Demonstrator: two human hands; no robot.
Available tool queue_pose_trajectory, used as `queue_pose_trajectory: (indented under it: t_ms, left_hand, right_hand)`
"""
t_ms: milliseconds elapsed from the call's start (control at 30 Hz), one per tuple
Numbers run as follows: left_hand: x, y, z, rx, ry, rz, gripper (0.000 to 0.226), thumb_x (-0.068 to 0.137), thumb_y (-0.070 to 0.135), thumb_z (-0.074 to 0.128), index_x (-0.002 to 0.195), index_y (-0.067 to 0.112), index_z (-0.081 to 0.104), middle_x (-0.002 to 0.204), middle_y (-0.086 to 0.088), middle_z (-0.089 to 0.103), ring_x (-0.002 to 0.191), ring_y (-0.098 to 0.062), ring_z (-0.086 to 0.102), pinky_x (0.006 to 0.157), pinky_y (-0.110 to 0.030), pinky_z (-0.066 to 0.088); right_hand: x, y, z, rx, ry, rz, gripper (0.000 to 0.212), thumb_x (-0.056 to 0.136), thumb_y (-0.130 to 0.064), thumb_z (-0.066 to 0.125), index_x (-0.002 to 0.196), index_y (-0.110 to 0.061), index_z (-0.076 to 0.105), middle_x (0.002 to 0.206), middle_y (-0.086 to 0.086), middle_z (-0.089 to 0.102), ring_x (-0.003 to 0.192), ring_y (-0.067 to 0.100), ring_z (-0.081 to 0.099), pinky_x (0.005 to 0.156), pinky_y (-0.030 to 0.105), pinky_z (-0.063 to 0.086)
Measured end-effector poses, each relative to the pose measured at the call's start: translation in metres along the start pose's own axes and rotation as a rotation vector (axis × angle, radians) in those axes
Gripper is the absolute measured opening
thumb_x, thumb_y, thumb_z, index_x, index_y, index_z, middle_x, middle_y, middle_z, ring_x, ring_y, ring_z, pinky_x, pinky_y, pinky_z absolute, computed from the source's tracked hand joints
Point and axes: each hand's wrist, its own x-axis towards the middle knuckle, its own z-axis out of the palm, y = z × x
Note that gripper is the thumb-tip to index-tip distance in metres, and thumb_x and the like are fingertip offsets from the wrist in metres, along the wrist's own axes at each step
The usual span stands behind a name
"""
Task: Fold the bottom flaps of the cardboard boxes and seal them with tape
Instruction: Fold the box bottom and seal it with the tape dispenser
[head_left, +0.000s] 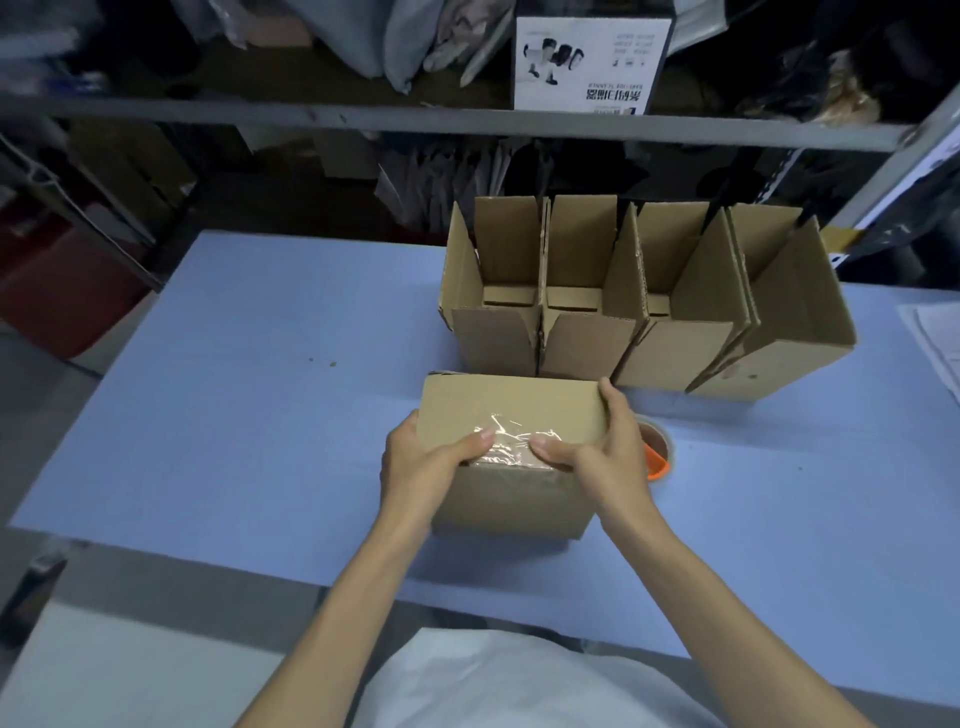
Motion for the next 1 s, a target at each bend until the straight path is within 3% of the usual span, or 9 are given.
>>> queue_pose_trajectory:
  t_ms: [100,167,233,300,500,700,800,900,1000]
  left_hand:
    - [0.003,0.004,0.0,-0.015,-0.033,0.001,0.041,0.05,0.036,0.085,0.088,0.027,0.073,0.085,0.009,0.076,0.083,-0.014,0.072,0.085,-0.042,0.057]
    - [0.004,0.007,0.001,0.006,-0.034,0.011,0.039,0.052,0.042,0.082,0.087,0.025,0.073,0.083,0.009,0.075,0.084,-0.015,0.072,0.083,-0.04,0.057]
    - [0.003,0.009,0.003,0.026,-0.016,0.031,0.039,0.056,0.051,0.075,0.085,0.025,0.073,0.081,0.009,0.075,0.084,-0.016,0.071,0.079,-0.037,0.057]
    - [0.001,0.009,0.005,0.044,0.012,0.05,0.039,0.059,0.055,0.069,0.085,0.026,0.072,0.08,0.011,0.074,0.084,-0.015,0.071,0.076,-0.034,0.056]
    - [-0.002,0.005,0.006,0.029,0.098,0.007,0.042,0.054,0.048,0.078,0.088,0.024,0.071,0.082,0.01,0.074,0.083,-0.016,0.07,0.08,-0.04,0.058]
    - [-0.003,0.009,0.016,0.063,0.15,0.023,0.043,0.054,0.055,0.073,0.084,0.024,0.07,0.08,0.009,0.073,0.082,-0.017,0.069,0.078,-0.041,0.058]
    - [-0.003,0.007,0.018,0.064,0.201,0.005,0.045,0.053,0.058,0.073,0.082,0.024,0.07,0.079,0.008,0.073,0.082,-0.019,0.068,0.077,-0.04,0.058]
    - [0.004,0.007,0.011,-0.006,0.212,-0.021,0.033,0.06,0.048,0.077,0.078,0.022,0.071,0.076,0.008,0.073,0.08,-0.021,0.069,0.079,-0.043,0.058]
    - [0.009,0.011,0.007,-0.038,0.194,-0.011,0.028,0.064,0.041,0.079,0.079,0.018,0.072,0.077,0.004,0.074,0.08,-0.023,0.07,0.082,-0.045,0.057]
  right_hand:
    - [0.004,-0.003,-0.003,0.037,0.018,0.053,0.092,0.066,-0.014,0.082,0.143,-0.027,0.035,0.139,-0.004,0.046,0.124,0.017,0.046,0.106,0.038,0.039]
    - [0.006,-0.008,-0.002,-0.091,0.05,0.043,0.088,0.068,-0.034,0.079,0.142,-0.024,0.032,0.138,0.0,0.048,0.122,0.019,0.047,0.103,0.039,0.04]
    - [0.003,-0.016,0.002,-0.287,0.073,0.015,0.106,0.052,-0.066,0.075,0.137,-0.02,0.031,0.135,0.001,0.048,0.12,0.021,0.048,0.095,0.039,0.043]
    - [0.001,-0.019,0.005,-0.479,0.098,-0.014,0.115,0.042,-0.078,0.07,0.131,-0.018,0.03,0.129,0.001,0.046,0.117,0.023,0.049,0.084,0.037,0.043]
    - [0.013,-0.009,-0.007,-0.201,0.144,-0.032,0.044,0.083,-0.024,0.066,0.123,-0.017,0.051,0.12,-0.001,0.058,0.116,0.024,0.052,0.092,0.034,0.04]
    - [0.0,-0.021,0.004,-0.467,0.124,0.017,0.107,0.045,-0.081,0.067,0.125,-0.017,0.035,0.125,0.003,0.05,0.115,0.026,0.051,0.086,0.038,0.044]
    - [0.001,-0.019,0.009,-0.522,0.144,-0.044,0.084,0.059,-0.071,0.069,0.115,-0.019,0.035,0.118,0.004,0.049,0.108,0.028,0.051,0.08,0.038,0.043]
    - [0.013,-0.014,0.001,-0.248,0.102,-0.052,0.052,0.085,-0.031,0.065,0.13,-0.018,0.044,0.128,0.003,0.052,0.118,0.024,0.05,0.091,0.034,0.04]
    - [0.013,-0.009,-0.007,-0.106,0.022,-0.071,0.065,0.078,-0.038,0.073,0.135,-0.022,0.046,0.126,-0.007,0.052,0.117,0.013,0.049,0.097,0.028,0.039]
